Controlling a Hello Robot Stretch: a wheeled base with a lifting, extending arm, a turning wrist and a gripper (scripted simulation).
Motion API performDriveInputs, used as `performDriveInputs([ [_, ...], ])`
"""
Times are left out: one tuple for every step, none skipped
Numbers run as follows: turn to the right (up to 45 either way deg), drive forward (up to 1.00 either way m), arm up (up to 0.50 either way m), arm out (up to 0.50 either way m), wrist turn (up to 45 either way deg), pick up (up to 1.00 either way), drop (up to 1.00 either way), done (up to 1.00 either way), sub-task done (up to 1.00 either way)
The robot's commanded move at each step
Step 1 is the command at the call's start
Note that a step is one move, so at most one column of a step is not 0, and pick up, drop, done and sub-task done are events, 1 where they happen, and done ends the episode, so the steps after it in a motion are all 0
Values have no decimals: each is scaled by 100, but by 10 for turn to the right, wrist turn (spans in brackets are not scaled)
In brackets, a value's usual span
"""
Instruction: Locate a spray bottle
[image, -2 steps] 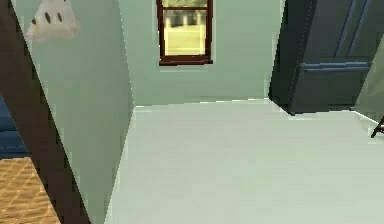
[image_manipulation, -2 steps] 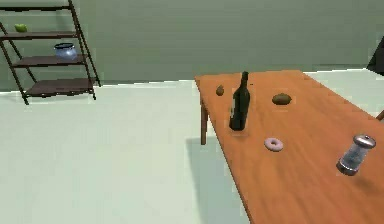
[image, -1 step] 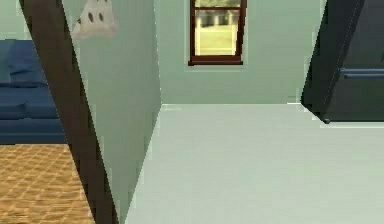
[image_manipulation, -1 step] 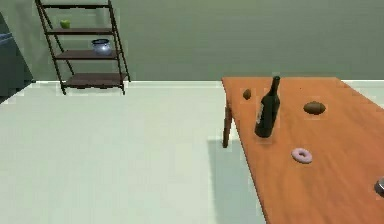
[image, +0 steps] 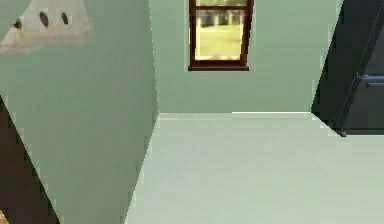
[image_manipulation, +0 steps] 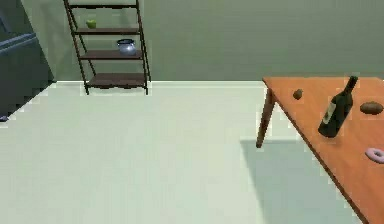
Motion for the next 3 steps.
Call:
performDriveInputs([
  [450, 0, 0, 0, 0, 0, 0, 0, 0],
  [450, 0, 0, 0, 0, 0, 0, 0, 0],
  [0, 100, 0, 0, 0, 0, 0, 0, 0],
])
